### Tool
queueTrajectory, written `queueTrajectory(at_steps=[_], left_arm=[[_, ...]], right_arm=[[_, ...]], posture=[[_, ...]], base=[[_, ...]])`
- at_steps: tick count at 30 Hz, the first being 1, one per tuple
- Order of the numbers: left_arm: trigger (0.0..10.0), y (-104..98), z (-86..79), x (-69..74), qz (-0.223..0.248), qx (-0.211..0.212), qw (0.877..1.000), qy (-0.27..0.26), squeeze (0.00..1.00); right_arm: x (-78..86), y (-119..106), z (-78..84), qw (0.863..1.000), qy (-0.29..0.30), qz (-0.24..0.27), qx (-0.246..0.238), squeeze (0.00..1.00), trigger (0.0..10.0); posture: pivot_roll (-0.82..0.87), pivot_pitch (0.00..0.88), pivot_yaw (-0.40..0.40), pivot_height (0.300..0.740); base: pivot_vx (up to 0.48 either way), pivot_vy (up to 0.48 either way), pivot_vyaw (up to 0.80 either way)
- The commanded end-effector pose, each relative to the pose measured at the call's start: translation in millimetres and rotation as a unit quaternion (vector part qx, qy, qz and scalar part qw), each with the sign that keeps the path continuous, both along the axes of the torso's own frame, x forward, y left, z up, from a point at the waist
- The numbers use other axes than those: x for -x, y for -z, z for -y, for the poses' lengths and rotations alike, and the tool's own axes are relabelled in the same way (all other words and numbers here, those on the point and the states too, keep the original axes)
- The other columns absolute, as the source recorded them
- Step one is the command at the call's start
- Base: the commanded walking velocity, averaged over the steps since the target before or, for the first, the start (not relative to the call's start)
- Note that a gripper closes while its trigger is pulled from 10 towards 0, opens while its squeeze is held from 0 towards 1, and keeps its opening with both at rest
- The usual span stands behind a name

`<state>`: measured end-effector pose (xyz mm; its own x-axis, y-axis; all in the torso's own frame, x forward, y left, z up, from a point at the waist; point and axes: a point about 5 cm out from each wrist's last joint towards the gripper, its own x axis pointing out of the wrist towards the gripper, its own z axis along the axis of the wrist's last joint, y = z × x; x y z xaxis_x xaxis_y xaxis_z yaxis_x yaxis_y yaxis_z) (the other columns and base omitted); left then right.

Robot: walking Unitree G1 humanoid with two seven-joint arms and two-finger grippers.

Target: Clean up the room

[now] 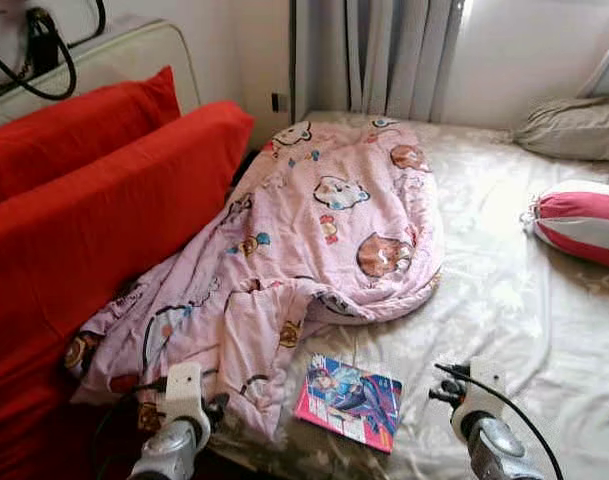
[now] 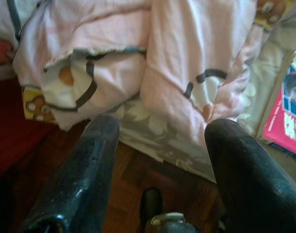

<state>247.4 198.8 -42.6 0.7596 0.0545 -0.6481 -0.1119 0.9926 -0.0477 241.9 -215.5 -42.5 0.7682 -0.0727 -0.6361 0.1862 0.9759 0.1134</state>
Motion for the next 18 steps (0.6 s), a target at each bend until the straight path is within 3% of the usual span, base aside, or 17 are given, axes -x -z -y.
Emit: queueTrajectory(at_steps=[1, 3, 9, 12, 18], left_arm=[[10.0, 6.9, -6.7, 10.7, -0.024, -0.008, 1.0, -0.007, 0.0], [10.0, 12.7, -10.8, 20.2, -0.042, -0.011, 0.999, -0.012, 0.0], [10.0, 15.8, -10.7, 24.8, -0.052, -0.01, 0.999, -0.012, 0.0], [10.0, 7.1, -15.0, 12.7, -0.035, -0.013, 0.999, -0.01, 0.0], [10.0, 5.3, -17.0, 10.6, -0.033, -0.015, 0.999, -0.013, 0.0]], right_arm=[[5.7, 4.5, -0.9, 1.0, 0.002, -0.013, -0.005, 0.0, 10.0], [19.3, 13.4, 1.3, 0.999, 0.014, -0.037, -0.004, 0.0, 10.0], [28.4, 18.5, 0.5, 0.999, 0.012, -0.043, -0.001, 0.0, 10.0], [28.4, 18.5, 0.5, 0.999, 0.015, -0.043, 0.002, 0.0, 10.0], [19.2, 13.9, -1.2, 0.999, 0.017, -0.039, 0.003, 0.0, 10.0]], posture=[[0.07, 0.0, -0.023, 0.74], [0.07, 0.0, -0.017, 0.74], [0.07, 0.0, -0.012, 0.74], [0.07, 0.0, -0.004, 0.74], [0.07, 0.0, -0.004, 0.74]], base=[[0.0, 0.0, 0.0], [0.0, 0.0, 0.0], [0.0, 0.0, 0.0], [0.0, 0.0, 0.8], [0.0, 0.0, 0.8]])
